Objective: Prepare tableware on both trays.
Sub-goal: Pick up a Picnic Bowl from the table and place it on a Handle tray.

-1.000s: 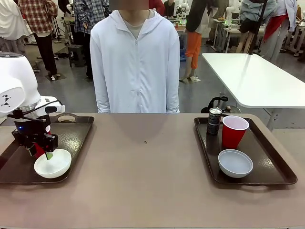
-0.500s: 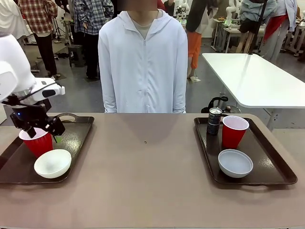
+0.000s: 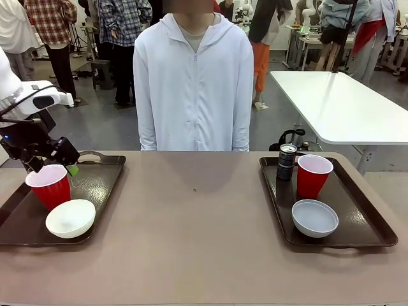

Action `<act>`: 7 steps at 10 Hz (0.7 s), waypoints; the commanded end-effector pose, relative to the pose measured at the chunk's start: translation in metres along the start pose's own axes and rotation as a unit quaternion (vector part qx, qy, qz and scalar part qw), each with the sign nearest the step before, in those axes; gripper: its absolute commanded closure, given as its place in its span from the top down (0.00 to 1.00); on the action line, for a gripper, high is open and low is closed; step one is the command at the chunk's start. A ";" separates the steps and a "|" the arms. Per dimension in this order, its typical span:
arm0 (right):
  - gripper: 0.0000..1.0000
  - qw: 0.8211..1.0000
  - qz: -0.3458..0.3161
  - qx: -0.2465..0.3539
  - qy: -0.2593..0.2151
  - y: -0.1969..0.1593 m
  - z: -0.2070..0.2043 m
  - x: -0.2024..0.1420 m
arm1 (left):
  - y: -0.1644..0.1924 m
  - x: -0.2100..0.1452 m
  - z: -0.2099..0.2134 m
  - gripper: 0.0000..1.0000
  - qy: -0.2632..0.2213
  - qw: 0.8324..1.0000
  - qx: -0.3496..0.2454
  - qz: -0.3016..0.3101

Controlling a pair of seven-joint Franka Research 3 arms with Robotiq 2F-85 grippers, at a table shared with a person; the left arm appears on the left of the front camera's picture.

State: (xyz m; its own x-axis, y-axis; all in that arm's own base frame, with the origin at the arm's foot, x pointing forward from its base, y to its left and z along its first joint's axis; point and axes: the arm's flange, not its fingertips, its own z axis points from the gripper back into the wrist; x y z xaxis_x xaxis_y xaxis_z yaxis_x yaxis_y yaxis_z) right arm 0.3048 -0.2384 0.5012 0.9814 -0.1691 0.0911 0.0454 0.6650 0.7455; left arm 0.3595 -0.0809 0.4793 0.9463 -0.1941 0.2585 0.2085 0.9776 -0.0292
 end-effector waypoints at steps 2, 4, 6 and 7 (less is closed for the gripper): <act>0.99 1.000 0.000 0.000 0.000 0.001 0.000 0.000 | -0.005 0.004 -0.014 1.00 0.009 1.000 0.010 -0.001; 0.99 1.000 0.000 0.000 0.000 0.001 0.000 0.000 | -0.005 0.004 -0.014 1.00 0.009 1.000 0.010 -0.001; 0.99 1.000 0.000 0.000 0.000 0.001 0.000 0.000 | -0.005 0.004 -0.014 1.00 0.009 1.000 0.010 -0.001; 0.99 1.000 0.000 0.000 0.000 0.001 0.000 0.000 | -0.005 0.004 -0.014 1.00 0.009 1.000 0.010 -0.001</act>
State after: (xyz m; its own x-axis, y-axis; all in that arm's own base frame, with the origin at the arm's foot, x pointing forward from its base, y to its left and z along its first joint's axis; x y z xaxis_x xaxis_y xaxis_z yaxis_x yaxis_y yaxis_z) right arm 0.3048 -0.2384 0.5012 0.9814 -0.1691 0.0911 0.0454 0.6650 0.7455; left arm 0.3634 -0.0872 0.4672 0.9509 -0.2077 0.2296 0.2180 0.9757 -0.0203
